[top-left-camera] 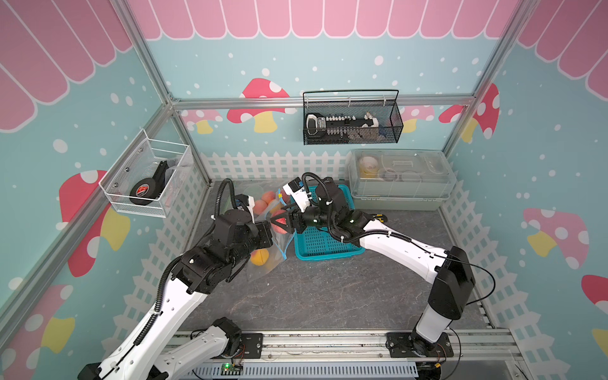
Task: Place the peach in a zip-top bag and seal the zipper
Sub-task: Place the peach in the zipper food storage bag.
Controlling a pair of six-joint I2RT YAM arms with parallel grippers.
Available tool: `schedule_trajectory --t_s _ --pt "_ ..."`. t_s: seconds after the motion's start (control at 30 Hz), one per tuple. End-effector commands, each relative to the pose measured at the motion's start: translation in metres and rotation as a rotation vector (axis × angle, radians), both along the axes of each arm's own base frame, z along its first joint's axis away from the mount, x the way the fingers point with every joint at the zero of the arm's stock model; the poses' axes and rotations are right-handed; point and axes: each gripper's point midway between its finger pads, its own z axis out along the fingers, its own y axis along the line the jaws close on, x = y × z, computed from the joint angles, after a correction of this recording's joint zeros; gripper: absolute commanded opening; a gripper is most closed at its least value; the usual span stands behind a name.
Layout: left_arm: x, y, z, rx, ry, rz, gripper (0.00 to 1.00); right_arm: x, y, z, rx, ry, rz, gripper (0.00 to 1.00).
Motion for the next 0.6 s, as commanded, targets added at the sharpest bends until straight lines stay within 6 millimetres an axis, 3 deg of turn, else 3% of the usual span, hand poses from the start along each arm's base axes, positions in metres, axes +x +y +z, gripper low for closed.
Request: schedule_trajectory --t_s 0.0,0.57 --pt "-0.001 0.000 0.010 -0.030 -0.024 0.009 0.00 -0.001 0.005 0.007 -0.001 -0.029 0.007 0.66" --pt "-0.001 0.001 0.003 -0.016 -0.015 0.010 0.00 -0.014 -0.005 0.040 0.103 -0.124 0.031 0.76"
